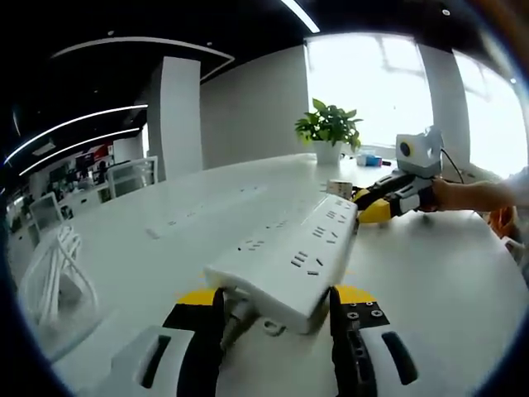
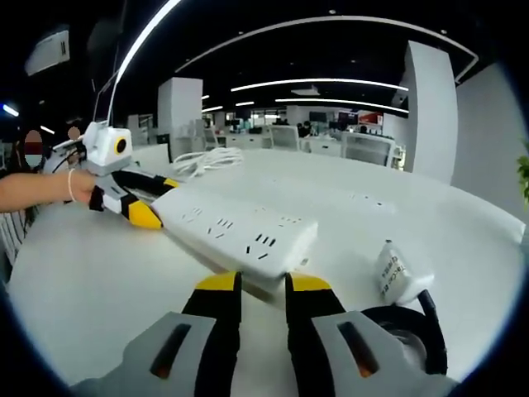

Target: Straighten the power strip on the desk, plug the charger into it

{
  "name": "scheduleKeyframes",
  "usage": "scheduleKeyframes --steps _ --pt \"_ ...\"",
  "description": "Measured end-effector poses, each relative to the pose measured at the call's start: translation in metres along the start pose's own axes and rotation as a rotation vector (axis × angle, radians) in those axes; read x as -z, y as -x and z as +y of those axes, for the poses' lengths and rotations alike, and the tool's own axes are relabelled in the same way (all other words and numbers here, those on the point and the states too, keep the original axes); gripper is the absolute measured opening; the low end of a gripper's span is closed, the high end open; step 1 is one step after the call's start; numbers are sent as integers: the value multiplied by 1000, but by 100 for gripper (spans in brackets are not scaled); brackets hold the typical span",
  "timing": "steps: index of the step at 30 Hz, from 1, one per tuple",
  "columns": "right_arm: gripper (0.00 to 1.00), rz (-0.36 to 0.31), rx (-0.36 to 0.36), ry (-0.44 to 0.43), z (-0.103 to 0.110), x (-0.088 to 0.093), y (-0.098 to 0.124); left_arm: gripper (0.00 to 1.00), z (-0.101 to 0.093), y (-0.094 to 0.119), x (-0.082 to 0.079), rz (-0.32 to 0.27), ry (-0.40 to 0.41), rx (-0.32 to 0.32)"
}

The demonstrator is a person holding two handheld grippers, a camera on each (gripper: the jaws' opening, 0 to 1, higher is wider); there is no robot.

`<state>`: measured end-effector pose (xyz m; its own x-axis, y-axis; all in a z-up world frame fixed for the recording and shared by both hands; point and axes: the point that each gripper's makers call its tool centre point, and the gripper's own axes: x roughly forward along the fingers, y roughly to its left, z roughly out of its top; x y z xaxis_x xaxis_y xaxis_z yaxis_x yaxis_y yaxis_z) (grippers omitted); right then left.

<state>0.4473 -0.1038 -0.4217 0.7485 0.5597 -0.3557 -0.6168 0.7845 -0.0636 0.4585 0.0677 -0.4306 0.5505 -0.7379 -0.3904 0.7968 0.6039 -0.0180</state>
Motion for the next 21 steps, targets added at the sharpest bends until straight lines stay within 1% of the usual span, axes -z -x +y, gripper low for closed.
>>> scheduleKeyframes --steps 10,13,15,17,19,21 --pt "20 -8 0 0 1 0 0 53 1 0 0 -8 0 -10" --pt "22 -23 -10 -9 1 1 0 55 0 -1 -1 -13 29 -23" --pt "23 -34 -19 -21 2 1 1 58 1 -2 -1 -12 39 -33" --pt "23 -39 -27 -22 3 0 1 65 4 -1 0 -13 43 -51" --pt "24 -41 -33 -19 4 0 1 70 8 2 0 -26 39 -77" --pt "24 -47 -32 -5 4 -1 0 72 8 5 0 -38 45 -85"
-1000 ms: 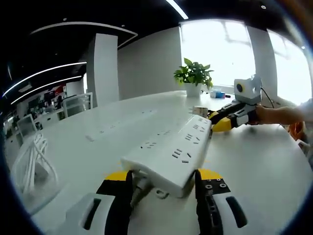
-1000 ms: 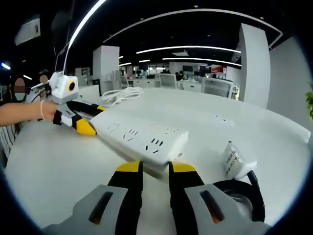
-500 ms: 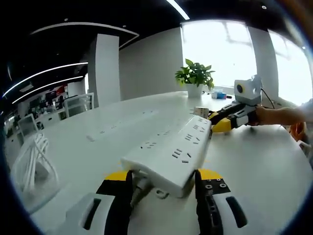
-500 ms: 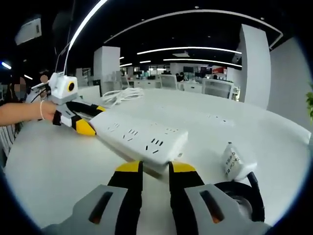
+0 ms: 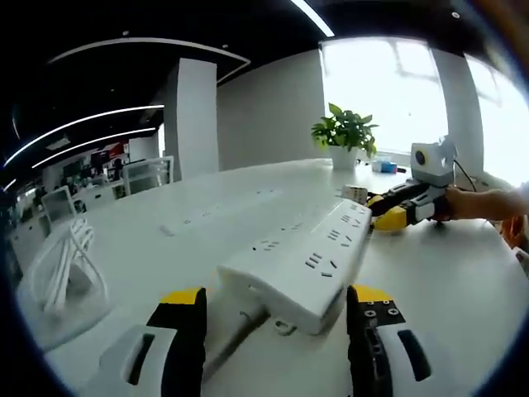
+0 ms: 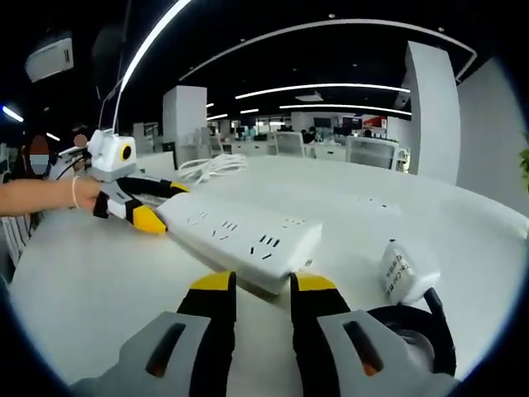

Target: Straighten the power strip on the desk, plug the charger into it

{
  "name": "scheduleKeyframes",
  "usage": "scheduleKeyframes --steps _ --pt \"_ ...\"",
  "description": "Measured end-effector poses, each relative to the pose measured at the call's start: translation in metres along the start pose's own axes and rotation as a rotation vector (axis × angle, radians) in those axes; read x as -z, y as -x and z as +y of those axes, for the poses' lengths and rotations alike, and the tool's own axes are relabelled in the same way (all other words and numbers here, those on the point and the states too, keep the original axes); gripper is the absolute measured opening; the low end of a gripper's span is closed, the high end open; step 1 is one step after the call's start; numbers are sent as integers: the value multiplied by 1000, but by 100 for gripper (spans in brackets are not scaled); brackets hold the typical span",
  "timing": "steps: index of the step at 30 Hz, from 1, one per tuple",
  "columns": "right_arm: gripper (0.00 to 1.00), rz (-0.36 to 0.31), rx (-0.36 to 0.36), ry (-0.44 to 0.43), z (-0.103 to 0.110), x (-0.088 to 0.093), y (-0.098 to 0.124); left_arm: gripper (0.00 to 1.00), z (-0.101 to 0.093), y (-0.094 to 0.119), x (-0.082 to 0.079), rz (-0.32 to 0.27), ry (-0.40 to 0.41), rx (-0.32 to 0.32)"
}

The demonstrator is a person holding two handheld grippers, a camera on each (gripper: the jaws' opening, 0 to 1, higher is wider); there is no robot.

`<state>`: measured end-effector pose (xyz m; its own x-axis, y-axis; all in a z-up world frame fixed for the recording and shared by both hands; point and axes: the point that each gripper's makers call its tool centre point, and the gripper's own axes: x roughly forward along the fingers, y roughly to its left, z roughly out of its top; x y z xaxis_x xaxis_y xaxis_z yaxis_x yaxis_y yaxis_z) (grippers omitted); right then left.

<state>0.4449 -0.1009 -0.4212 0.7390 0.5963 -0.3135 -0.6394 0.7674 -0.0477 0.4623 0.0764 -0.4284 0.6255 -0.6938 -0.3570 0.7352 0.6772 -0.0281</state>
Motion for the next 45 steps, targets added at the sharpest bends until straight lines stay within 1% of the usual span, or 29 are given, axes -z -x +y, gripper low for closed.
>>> scheduleKeyframes --steps 2,6,13,17,20,23,26,29,33,36,40,45 --pt "26 -10 1 12 1 -2 -1 75 0 4 -1 -10 6 -2" --pt "29 -42 11 36 2 -8 -1 75 -3 10 -2 -17 13 -8" --pt "36 -52 17 47 4 -11 -3 76 -10 17 -8 -45 28 8" --pt "40 -63 26 50 3 -13 -2 78 -14 19 -12 -59 29 14" --pt "41 -77 26 46 3 -15 0 80 -18 21 -13 -70 17 13" --pt "42 -81 24 45 4 -17 3 82 -22 23 -15 -79 25 14" --pt "44 -97 24 41 4 -20 5 82 -28 25 -17 -100 35 22" --pt "48 -116 22 35 6 -24 7 82 -34 28 -19 -123 48 30" --pt "53 -123 8 50 9 -24 8 83 -43 32 -19 -140 61 38" --pt "58 -136 1 59 12 -24 10 84 -50 37 -20 -152 50 42" --pt "59 -147 -5 63 13 -24 12 86 -56 42 -21 -169 51 38" --pt "61 -194 -38 63 20 -32 16 89 -63 47 -27 -191 24 36"
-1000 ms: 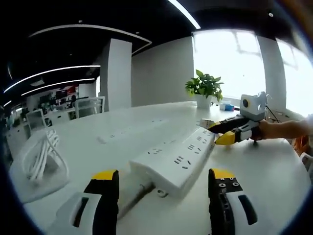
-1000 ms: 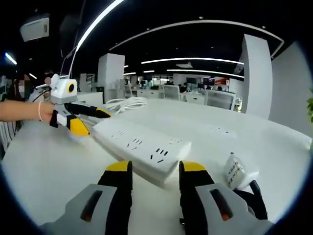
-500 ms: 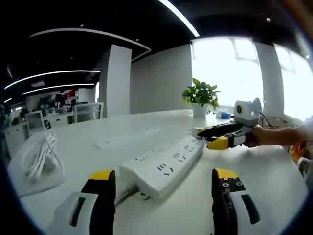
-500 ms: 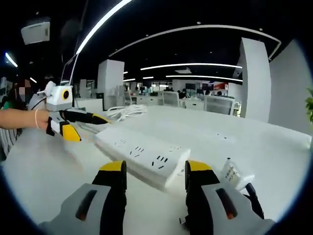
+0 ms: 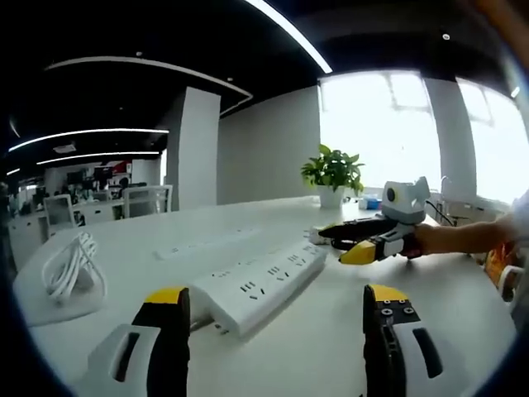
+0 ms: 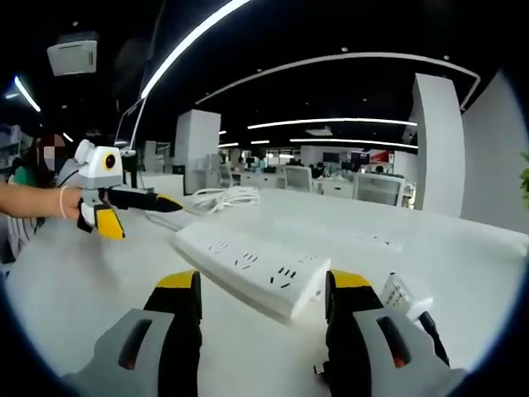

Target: Straighten the power strip on the desk, plug the charger into it

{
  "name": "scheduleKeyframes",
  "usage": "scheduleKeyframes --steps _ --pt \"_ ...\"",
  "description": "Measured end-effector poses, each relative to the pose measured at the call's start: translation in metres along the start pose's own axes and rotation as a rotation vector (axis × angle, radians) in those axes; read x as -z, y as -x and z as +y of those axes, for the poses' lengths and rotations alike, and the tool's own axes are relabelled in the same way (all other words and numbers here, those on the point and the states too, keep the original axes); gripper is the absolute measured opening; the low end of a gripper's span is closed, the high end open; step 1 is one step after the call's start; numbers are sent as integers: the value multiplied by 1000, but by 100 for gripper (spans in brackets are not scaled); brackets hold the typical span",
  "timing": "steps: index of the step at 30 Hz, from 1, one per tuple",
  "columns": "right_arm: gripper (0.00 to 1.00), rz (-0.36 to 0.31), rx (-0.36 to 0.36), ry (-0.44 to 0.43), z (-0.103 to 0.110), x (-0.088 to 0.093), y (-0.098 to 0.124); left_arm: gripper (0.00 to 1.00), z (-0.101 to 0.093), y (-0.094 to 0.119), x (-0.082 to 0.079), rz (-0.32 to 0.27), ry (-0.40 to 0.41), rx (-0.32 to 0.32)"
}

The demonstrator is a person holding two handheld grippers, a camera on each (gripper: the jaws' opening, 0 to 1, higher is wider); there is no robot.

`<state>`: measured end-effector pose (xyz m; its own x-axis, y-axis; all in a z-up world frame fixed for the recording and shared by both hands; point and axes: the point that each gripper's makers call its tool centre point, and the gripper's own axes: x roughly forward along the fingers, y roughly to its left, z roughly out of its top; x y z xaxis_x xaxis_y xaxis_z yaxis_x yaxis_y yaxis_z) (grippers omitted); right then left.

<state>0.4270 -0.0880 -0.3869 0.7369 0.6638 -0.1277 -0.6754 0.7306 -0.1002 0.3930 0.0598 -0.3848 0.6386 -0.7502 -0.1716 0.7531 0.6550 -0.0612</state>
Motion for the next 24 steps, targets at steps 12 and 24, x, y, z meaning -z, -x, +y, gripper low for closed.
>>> scheduleKeyframes --steps 12,24 --pt "81 -71 -87 15 25 -22 9 92 -20 6 -12 -49 -12 12" --pt "97 -75 -126 25 40 -28 19 92 -31 16 -24 -93 -35 -8"
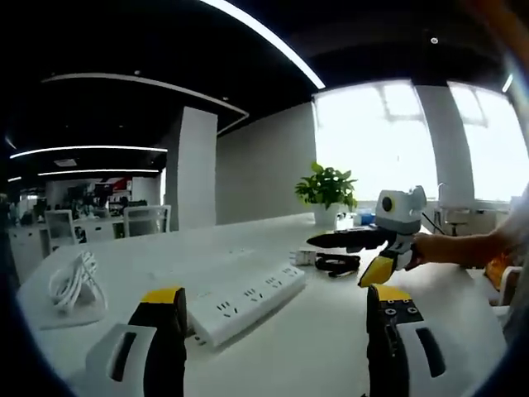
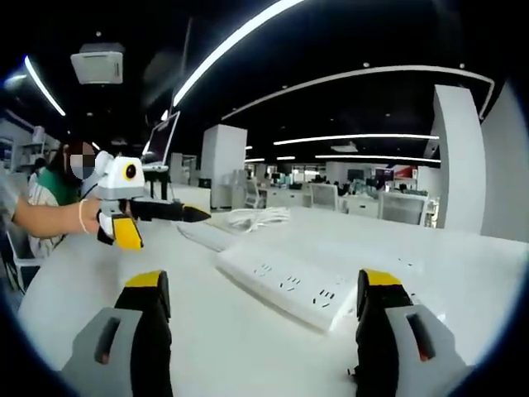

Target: Straighten the power strip on the desk, plug the charger into it

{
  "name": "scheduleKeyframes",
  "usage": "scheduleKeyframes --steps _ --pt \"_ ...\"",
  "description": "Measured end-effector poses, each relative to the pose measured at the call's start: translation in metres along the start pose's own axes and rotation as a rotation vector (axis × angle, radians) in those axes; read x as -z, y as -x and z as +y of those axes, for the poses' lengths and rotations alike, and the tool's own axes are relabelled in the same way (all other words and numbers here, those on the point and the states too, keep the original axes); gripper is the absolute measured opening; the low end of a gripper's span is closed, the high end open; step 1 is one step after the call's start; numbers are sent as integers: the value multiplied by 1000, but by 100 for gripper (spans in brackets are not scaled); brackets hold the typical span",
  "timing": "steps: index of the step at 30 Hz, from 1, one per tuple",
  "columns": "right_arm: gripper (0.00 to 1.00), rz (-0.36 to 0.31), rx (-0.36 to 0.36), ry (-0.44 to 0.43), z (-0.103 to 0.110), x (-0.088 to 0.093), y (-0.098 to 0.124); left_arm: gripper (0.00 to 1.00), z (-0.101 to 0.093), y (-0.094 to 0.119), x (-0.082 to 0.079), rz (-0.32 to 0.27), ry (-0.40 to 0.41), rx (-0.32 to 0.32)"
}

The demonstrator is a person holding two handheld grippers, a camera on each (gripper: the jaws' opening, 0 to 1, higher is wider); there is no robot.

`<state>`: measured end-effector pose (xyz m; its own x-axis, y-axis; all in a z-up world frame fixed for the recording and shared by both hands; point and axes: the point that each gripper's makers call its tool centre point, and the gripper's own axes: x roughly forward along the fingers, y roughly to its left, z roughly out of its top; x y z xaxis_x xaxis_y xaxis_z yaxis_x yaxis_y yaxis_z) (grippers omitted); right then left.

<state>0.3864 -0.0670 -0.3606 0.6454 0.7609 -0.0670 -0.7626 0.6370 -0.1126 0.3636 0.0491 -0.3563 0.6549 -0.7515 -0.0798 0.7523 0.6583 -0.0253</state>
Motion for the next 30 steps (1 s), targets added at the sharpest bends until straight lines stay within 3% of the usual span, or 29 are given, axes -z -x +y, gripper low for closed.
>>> scheduleKeyframes --steps 4,21,30 --pt "100 -3 -10 -9 3 -2 5 96 -3 3 -1 15 -25 -16" --pt "100 -6 34 -22 -13 -4 32 99 5 30 -3 -23 43 -88" --pt "100 -11 115 6 -31 -11 56 99 -1 41 -4 -48 5 -111"
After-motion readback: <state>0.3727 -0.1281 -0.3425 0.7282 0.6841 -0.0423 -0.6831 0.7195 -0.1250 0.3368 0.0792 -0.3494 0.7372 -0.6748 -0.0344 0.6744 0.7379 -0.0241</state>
